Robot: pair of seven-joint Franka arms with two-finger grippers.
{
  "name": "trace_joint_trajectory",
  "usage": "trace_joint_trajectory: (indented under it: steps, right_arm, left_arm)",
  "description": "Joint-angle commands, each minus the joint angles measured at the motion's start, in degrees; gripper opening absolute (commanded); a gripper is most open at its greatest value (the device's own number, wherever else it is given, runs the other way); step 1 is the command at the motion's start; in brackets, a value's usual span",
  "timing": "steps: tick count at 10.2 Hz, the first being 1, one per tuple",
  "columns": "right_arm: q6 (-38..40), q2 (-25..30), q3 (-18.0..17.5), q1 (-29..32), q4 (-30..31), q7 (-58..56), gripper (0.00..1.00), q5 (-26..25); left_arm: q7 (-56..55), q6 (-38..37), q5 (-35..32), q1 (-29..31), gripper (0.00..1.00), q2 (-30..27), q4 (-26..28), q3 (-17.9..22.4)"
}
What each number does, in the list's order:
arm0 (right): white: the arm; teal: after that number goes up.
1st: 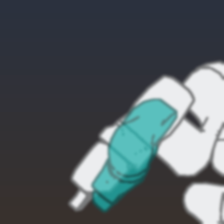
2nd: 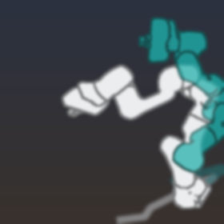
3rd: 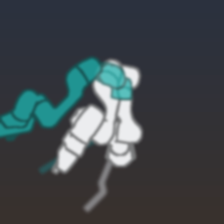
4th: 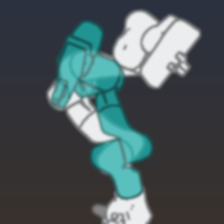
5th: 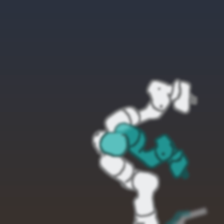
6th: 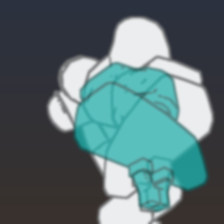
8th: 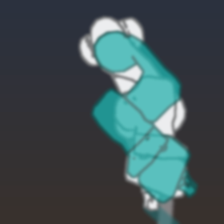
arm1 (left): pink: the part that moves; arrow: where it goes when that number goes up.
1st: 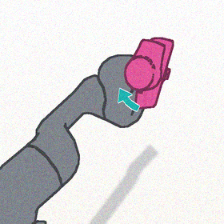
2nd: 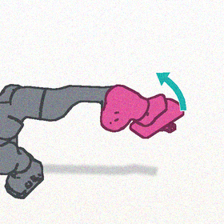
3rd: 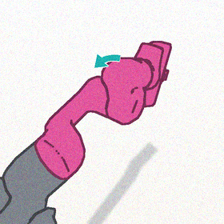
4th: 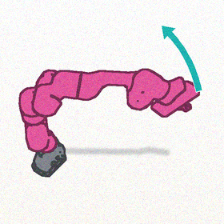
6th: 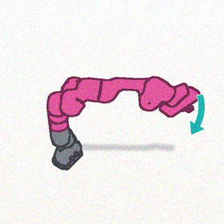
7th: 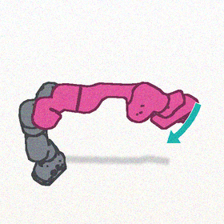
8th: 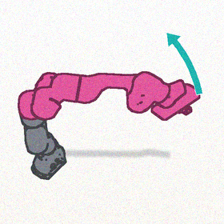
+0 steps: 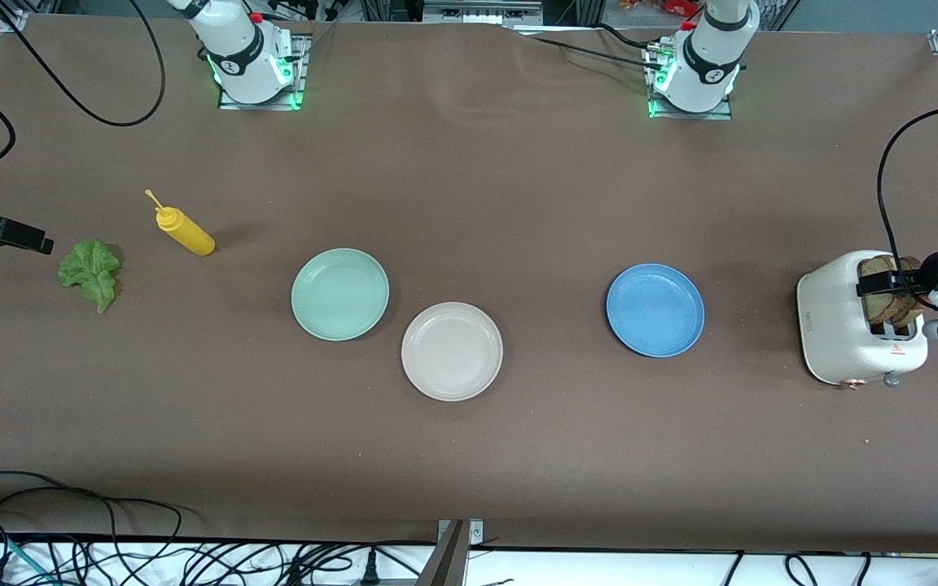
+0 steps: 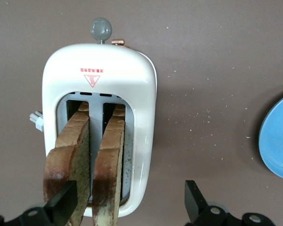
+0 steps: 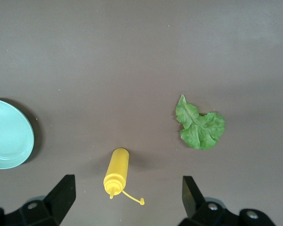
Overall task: Make sandwich on beige plate with both arms
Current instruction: 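Lower the left gripper onto a toast slice in the toaster and grasp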
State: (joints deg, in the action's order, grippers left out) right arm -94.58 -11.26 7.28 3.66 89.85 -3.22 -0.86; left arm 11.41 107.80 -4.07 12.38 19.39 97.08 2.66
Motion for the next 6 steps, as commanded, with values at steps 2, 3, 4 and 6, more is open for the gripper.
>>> trace_joint_trajectory:
  steps: [2,3,4,6]
  right_arm:
    - [0.28,0.62,-0.16,0.12,0.33,-0.21,1.0,-0.02]
    - [0.28,0.71,-0.16,0.12,0.33,-0.21,1.0,-0.02]
    - [0.28,0.62,-0.16,0.12,0.33,-0.21,1.0,-0.02]
    - [0.28,0.71,-0.16,0.12,0.33,-0.21,1.0,-0.02]
  left_arm:
    - [0.45,6.09,1.17,1.25,0.94,-3.22,6.97,-0.37]
    - [0.71,6.88,1.17,1.42,0.93,-3.48,7.59,-0.37]
    - [0.98,7.07,1.17,1.68,0.86,-3.48,8.12,-0.37]
    - [1.85,6.81,1.17,1.95,0.32,-3.57,8.21,-0.37]
